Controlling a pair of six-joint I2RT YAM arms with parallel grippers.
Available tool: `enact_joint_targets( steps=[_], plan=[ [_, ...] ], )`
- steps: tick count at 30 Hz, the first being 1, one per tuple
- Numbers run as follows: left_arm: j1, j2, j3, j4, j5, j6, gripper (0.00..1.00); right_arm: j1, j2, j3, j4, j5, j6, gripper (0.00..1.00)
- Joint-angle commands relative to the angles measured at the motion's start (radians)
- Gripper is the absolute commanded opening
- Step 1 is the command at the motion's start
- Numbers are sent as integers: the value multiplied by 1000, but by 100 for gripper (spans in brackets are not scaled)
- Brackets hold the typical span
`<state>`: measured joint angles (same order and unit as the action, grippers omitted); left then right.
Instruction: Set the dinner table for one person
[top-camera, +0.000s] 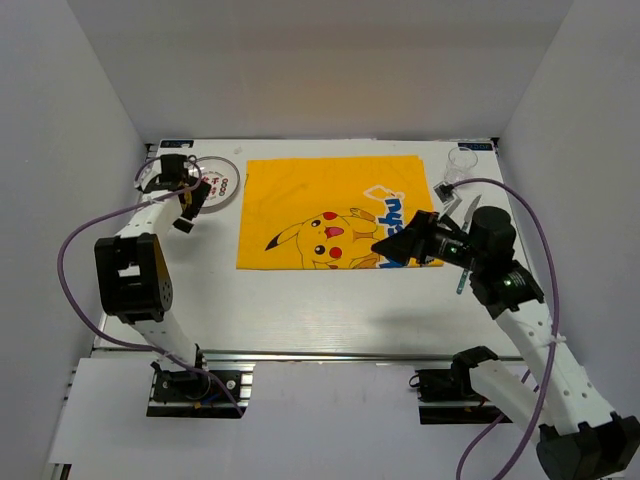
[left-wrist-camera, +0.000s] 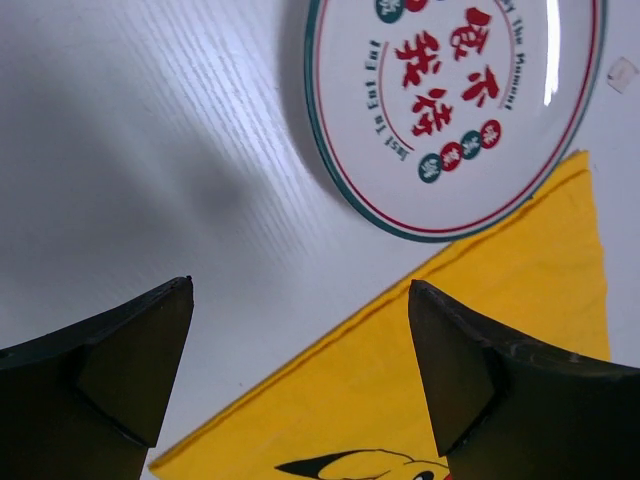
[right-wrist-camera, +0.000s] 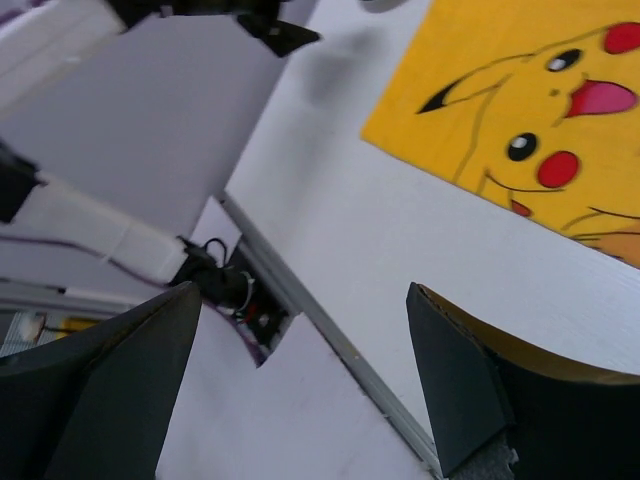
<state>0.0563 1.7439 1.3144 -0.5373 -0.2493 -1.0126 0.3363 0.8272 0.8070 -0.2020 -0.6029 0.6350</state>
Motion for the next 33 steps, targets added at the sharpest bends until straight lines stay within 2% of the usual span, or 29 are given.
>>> enact_joint_targets(
  steps=[1,6,10,12,15,17,19,21,22,25,26,28,29,33],
  plan=[
    [33,-8,-47,170,79,-35,98,9,-77,23,69,-144,66,89],
    [97,118,-21,194,156,-34,95,12,-158,72,-63,-166,29,89],
    [117,138,-72,316,162,-17,95,9,-198,87,-149,-153,-17,89],
    [135,160,-61,318,174,-15,94,10,-214,83,-190,-146,-35,89],
    [145,219,-30,312,183,-12,91,9,-229,58,-215,-129,-50,89],
    [155,241,-33,338,191,-11,85,9,-231,46,-223,-118,-55,89],
    [155,253,-26,350,193,-9,74,9,-229,37,-231,-106,-58,89],
    [155,285,-11,343,194,-4,68,7,-229,23,-231,-81,-57,89],
    [165,296,6,342,197,-1,54,7,-227,20,-229,-63,-57,89],
    [165,331,17,333,209,-6,36,7,-214,21,-220,-61,-51,89],
    [165,339,14,344,215,-7,24,9,-209,29,-220,-60,-51,89],
    [165,344,14,349,232,-12,12,7,-203,38,-221,-55,-49,89],
    [174,344,11,358,240,-15,0,9,-201,49,-224,-51,-52,89],
    [174,281,6,375,278,-27,0,10,-203,60,-246,-32,-61,89]
  ],
)
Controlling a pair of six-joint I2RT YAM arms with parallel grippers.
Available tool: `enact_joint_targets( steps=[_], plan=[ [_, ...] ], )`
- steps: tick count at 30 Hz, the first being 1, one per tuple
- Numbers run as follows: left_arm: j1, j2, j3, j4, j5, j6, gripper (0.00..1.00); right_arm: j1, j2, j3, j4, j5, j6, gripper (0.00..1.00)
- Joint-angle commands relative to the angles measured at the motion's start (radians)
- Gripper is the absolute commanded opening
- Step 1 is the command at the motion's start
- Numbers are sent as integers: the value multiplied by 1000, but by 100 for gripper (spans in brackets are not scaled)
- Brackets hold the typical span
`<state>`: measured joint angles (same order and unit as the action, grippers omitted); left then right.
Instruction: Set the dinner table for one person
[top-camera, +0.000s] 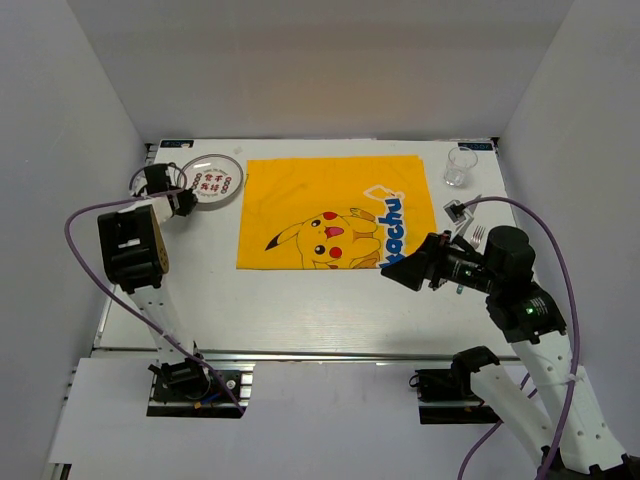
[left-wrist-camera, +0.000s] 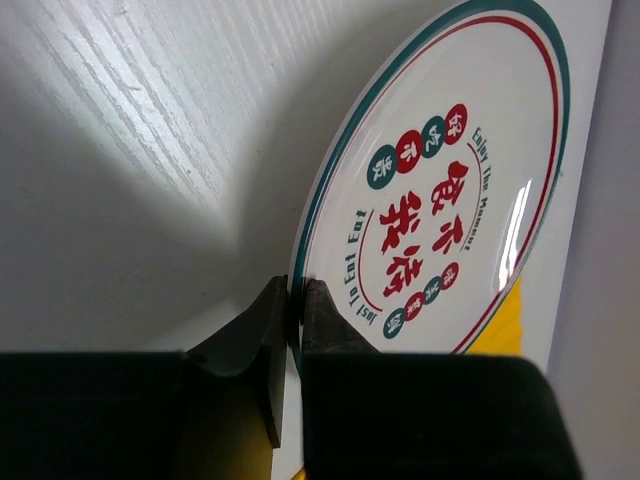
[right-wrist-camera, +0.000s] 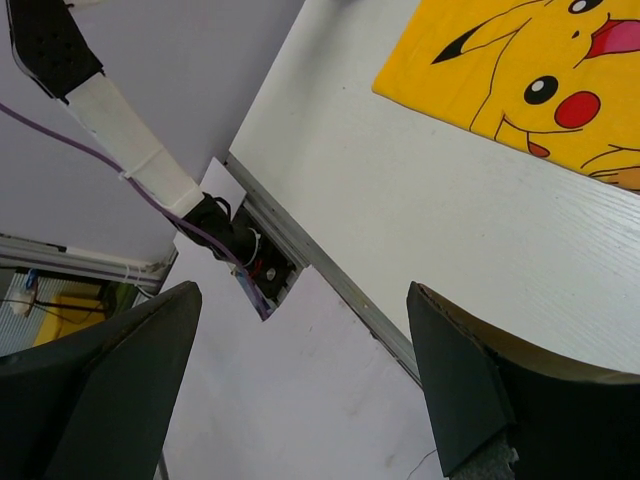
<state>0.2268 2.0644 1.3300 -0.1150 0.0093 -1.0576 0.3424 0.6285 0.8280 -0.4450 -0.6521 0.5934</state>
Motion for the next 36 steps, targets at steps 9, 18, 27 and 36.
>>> enact_joint_targets(
  steps=[9,18,27,36],
  plan=[
    [-61,-332,-126,265,167,48,0,0,-27,49,-46,94,-55,89],
    [-320,-193,0,279,399,128,0,-2,-58,-95,12,281,57,89],
    [-503,-47,34,371,494,96,0,-2,-95,-121,-12,307,62,89],
    [-534,-37,-43,390,485,113,0,0,-122,-119,-67,316,28,89]
  ],
)
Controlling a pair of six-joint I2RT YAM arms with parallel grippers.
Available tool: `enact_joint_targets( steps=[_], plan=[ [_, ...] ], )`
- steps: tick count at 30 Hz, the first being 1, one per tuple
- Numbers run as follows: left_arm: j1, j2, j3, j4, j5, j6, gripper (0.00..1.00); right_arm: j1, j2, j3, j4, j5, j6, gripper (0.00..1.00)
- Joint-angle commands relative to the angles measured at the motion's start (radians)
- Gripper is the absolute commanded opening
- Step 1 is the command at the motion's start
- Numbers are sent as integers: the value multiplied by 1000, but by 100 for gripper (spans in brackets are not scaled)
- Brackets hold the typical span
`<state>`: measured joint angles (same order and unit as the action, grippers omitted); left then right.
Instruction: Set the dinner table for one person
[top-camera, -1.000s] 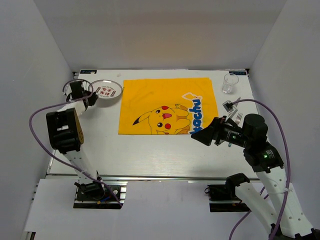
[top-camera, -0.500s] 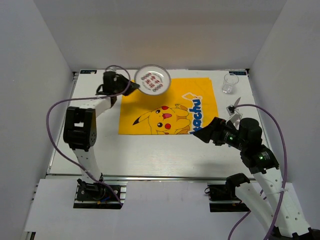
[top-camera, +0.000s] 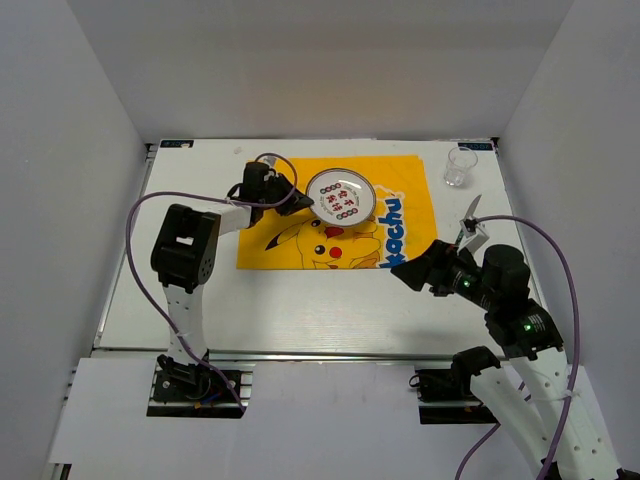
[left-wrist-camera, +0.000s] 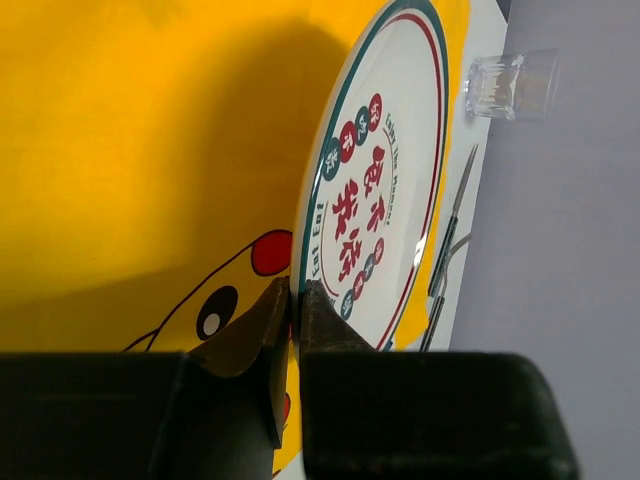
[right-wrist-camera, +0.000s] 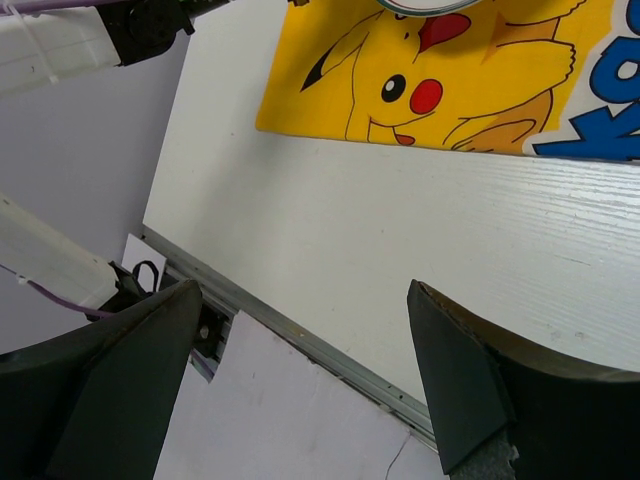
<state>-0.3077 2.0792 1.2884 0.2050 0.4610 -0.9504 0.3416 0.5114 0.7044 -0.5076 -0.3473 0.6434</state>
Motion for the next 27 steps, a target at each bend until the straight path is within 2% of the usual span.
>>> enact_joint_targets(
  steps=[1,9,10,11,12,15,16,17,21,23,25,26,27],
  plan=[
    [1,-45,-11,73,39,1,0,0,-7,4,-5,11,-22,89],
    [-8,-8,-20,57,36,1,0,0,-8,1,-5,14,-24,89],
    [-8,-5,-18,47,30,5,5,0,-7,1,-3,14,-27,89],
    [-8,-4,-18,42,21,6,14,-1,-8,1,-3,14,-27,89],
    [-8,-4,-18,34,19,7,33,-1,-5,1,-2,13,-30,89],
    [-8,-19,-20,1,-2,16,51,-1,-4,0,3,13,-30,89],
    [-8,-33,-24,-4,-10,27,92,-1,-2,0,6,16,-31,89],
    [-8,-68,-29,-41,-27,32,98,0,2,0,9,18,-34,89],
    [-8,-197,-47,-199,-174,56,98,-1,62,-2,41,79,-25,89],
    [-17,-298,-52,-347,-250,84,98,-3,126,7,53,143,-24,89],
    [-18,-359,-48,-477,-373,111,98,-4,191,44,64,285,-25,89],
    [-18,-388,-38,-534,-418,119,98,-6,278,75,67,336,-30,89],
    [-18,-443,-28,-582,-527,143,98,-12,329,108,63,469,-33,89]
  ],
)
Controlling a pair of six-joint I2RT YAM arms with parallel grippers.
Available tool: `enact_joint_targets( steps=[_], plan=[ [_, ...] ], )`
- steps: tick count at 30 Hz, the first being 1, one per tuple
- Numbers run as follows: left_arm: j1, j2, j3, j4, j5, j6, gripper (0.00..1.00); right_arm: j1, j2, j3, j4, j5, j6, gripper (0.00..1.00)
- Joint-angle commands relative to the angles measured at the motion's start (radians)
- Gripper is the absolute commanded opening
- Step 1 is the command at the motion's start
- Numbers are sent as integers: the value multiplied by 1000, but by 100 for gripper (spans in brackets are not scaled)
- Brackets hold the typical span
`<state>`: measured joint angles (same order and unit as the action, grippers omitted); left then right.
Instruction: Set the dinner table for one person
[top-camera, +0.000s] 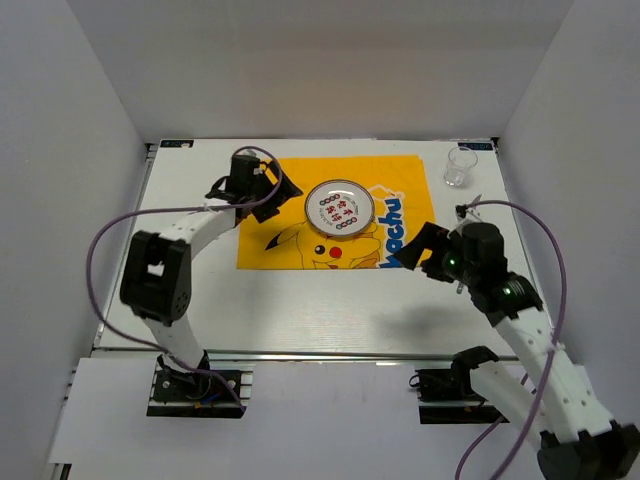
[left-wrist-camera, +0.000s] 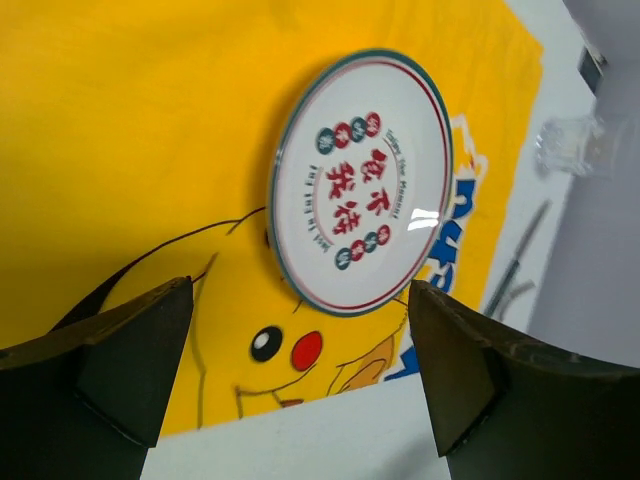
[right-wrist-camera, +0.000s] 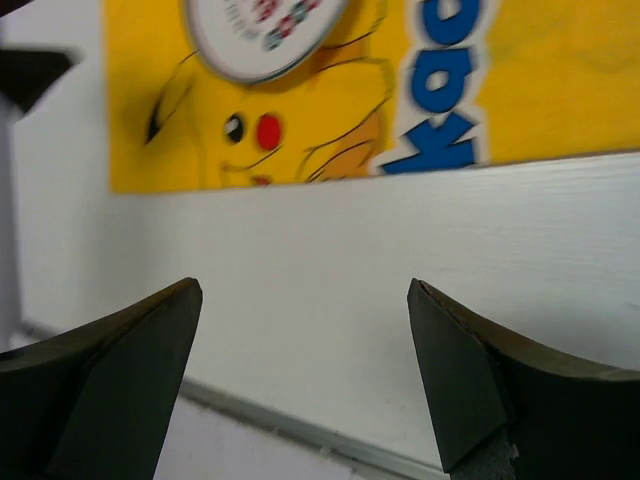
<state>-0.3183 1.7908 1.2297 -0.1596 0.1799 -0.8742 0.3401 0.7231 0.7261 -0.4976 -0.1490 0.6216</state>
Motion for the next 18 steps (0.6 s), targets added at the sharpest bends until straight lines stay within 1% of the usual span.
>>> enact_joint_targets(
  steps=[1,2,3,4,5,6,7,8,9,10,11,12,13,14,15,16,17,18],
  plan=[
    [-7,-181,54,-324,-291,75,98,-13,172,128,27,331,-8,89],
    [-16,-206,60,-366,-319,86,98,-18,273,219,18,382,-8,89],
    [-16,-244,70,-404,-347,121,98,-36,323,273,1,466,-8,89],
    [-16,-260,77,-444,-385,141,98,-45,378,332,-25,507,0,89],
    [-16,-271,102,-534,-408,156,98,-53,469,384,-59,543,3,89],
    [-16,-280,115,-578,-427,191,98,-70,508,468,-58,561,6,89],
    [-16,-298,120,-653,-469,210,98,-99,550,504,-49,556,9,89],
    [-16,-307,114,-684,-488,222,98,-133,629,544,-39,546,10,89],
    [-16,-320,102,-702,-505,234,98,-145,672,631,-39,546,13,89],
    [-1,-355,81,-721,-513,254,98,-189,723,680,-47,551,23,89],
    [10,-376,27,-721,-496,265,98,-203,830,731,-58,558,24,89],
    [10,-404,-7,-712,-500,288,98,-216,889,859,-102,569,32,89],
    [10,-459,-37,-692,-511,303,98,-255,1002,925,-123,574,27,89],
    [10,-490,-67,-683,-552,322,98,-269,1057,994,-151,583,26,89],
    [-1,-520,-122,-678,-594,328,98,-280,1106,1126,-194,604,9,89],
    [-1,-581,-146,-681,-637,325,98,-300,1157,1200,-220,627,-3,88],
    [10,-614,-171,-670,-642,333,98,-314,1255,1275,-251,666,-35,88],
    [10,-642,-212,-657,-651,351,98,-328,1294,1346,-287,670,-60,88]
  ],
)
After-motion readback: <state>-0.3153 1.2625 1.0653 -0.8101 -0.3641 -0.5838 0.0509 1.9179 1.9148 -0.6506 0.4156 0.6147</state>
